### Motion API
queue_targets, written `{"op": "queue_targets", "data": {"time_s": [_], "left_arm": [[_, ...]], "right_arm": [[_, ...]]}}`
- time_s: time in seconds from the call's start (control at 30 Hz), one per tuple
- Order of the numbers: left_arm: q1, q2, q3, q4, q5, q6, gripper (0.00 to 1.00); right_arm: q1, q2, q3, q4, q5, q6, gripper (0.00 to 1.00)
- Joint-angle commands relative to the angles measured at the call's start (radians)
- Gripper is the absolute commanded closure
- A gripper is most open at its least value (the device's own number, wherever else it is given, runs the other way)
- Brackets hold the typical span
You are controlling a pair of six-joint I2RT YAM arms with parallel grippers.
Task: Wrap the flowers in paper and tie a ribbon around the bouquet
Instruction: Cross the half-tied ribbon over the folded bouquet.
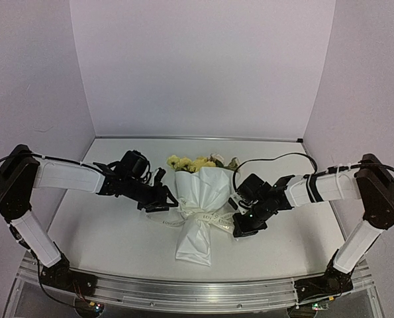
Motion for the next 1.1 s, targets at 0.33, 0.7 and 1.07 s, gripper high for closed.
{"op": "queue_targets", "data": {"time_s": [0.33, 0.7, 1.07], "left_arm": [[-0.007, 0.094, -0.018, 0.225, 0.101, -0.219, 0.59], [-0.007, 0.040, -0.065, 0.164, 0.064, -0.208, 0.54], [-0.007, 0.096, -0.055, 0.273, 0.102, -0.261, 0.56]], "right_arm": [[0.006, -0.033, 0.019, 0.001, 0.031, -0.009, 1.00], [0.006, -0.030, 0.018, 0.012, 0.031, -0.002, 1.00], [0.007, -0.027, 0.012, 0.027, 0.031, 0.012, 1.00]]}}
